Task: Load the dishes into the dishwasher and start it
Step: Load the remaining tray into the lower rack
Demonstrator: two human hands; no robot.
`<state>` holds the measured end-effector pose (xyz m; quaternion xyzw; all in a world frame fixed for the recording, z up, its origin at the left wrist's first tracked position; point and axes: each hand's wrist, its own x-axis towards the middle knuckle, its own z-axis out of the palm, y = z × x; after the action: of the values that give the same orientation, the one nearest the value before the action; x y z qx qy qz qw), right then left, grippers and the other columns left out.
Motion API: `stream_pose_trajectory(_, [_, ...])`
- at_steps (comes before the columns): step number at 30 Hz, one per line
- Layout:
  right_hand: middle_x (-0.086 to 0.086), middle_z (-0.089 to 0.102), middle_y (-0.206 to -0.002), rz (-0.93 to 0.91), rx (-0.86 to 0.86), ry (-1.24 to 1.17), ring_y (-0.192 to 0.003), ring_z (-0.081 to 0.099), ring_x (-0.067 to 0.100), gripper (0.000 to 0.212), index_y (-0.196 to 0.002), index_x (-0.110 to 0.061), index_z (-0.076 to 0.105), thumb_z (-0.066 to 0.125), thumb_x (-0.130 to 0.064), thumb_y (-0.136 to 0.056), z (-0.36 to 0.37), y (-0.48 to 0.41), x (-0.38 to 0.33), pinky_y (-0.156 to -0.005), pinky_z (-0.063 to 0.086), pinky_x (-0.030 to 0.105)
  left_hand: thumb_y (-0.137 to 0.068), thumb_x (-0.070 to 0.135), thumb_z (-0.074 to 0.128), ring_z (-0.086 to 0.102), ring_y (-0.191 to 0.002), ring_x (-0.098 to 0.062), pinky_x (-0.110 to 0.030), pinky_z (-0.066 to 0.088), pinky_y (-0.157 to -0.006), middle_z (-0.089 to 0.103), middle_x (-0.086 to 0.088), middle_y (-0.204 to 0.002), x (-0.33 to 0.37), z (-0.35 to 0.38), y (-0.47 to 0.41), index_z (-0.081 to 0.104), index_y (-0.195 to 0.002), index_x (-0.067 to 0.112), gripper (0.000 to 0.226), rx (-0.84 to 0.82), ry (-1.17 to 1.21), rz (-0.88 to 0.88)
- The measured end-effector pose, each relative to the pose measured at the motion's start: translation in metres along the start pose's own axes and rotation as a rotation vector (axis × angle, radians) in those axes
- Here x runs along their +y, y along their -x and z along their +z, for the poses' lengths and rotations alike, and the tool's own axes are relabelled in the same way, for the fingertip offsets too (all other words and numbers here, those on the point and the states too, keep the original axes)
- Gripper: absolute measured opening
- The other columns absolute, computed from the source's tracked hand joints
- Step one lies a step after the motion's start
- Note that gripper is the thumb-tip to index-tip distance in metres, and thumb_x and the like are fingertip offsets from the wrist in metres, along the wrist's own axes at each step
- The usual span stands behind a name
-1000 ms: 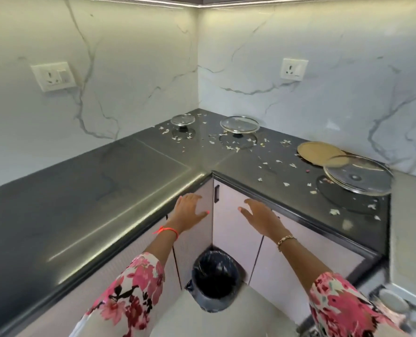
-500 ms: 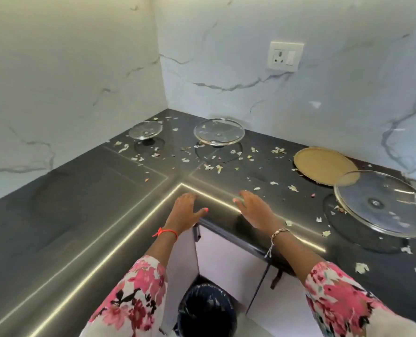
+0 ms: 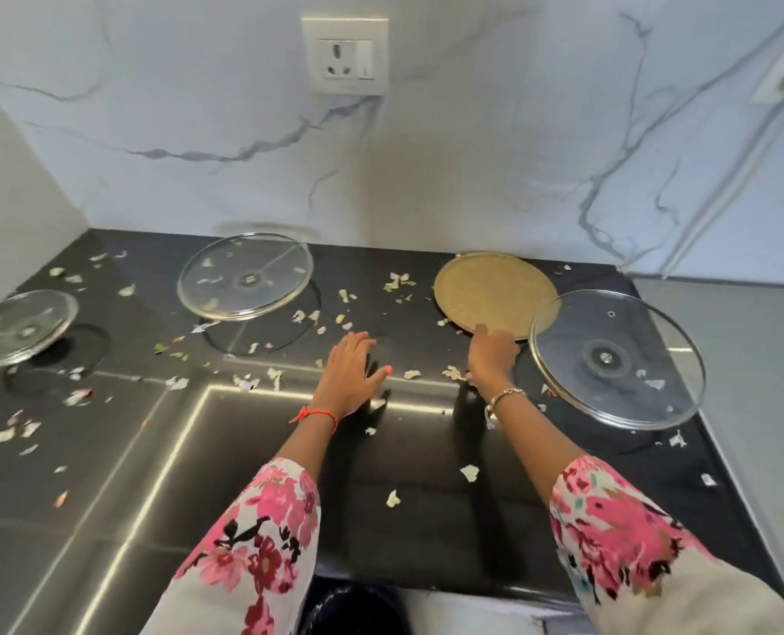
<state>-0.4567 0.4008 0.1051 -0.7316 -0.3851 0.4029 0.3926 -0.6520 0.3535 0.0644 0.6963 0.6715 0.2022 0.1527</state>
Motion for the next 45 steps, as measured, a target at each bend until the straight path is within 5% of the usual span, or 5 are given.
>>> stream_pose_trajectory(9, [0.020,0.053,-0.125,0.453,-0.031,-0.455,-0.086,0.062,0.035,0.047,-0.132,-0.002,0.036,0.030,-0.034,-0.099,0.025,-0.072,0.002,-0.053,0.049,0.042,-0.079,0.066,0.005,0.004,-0.145,-0.017,-0.040,0.001,-0.116,0.014,0.001,-0.156,-0.017,0.040,-0.025,0.022,-0.146,0.019,0.083,-0.019,-0.212,0.033])
stream_pose_trajectory(13, [0.012,0.041,-0.140,0.528,-0.056,-0.487,-0.129,0.042,0.027,0.038,-0.115,-0.003,0.046,0.024,-0.031,-0.102,0.022,-0.071,-0.003,-0.108,0.035,0.033,-0.079,0.066,0.010,0.007,-0.144,-0.016,-0.039,0.002,-0.116,0.018,0.003,-0.154,-0.017,0.040,-0.026,0.028,-0.143,0.021,0.080,0.015,-0.187,0.024])
stream_pose_trajectory(18, [0.023,0.062,-0.108,0.400,0.180,-0.636,-0.075,0.068,0.032,0.028,-0.112,0.000,0.049,0.049,-0.019,-0.092,0.035,-0.069,-0.006,-0.056,0.057,0.040,-0.079,0.066,0.014,0.010,-0.144,-0.016,-0.040,0.004,-0.116,0.023,0.002,-0.153,-0.016,0.039,-0.026,0.033,-0.140,0.022,0.077,0.021,-0.175,0.024])
stream_pose_trajectory(26, [0.020,0.053,-0.119,0.376,0.025,-0.884,-0.092,0.063,0.038,0.060,-0.134,-0.013,0.033,0.050,0.011,-0.081,0.035,-0.059,-0.023,-0.062,0.059,0.042,-0.077,0.069,0.012,0.009,-0.144,-0.015,-0.040,0.002,-0.116,0.020,0.003,-0.154,-0.018,0.038,-0.027,0.030,-0.142,0.022,0.081,-0.017,-0.165,0.021])
stream_pose_trajectory(45, [0.018,0.048,-0.131,0.335,-0.384,-0.765,-0.116,0.050,0.039,0.039,-0.133,-0.013,0.039,0.048,-0.010,-0.095,-0.067,0.091,0.031,-0.071,0.052,0.052,-0.088,0.027,0.060,0.033,-0.133,-0.029,-0.040,0.023,-0.111,0.044,-0.011,-0.135,0.026,0.015,0.156,0.050,-0.125,0.004,0.045,0.158,0.002,-0.105])
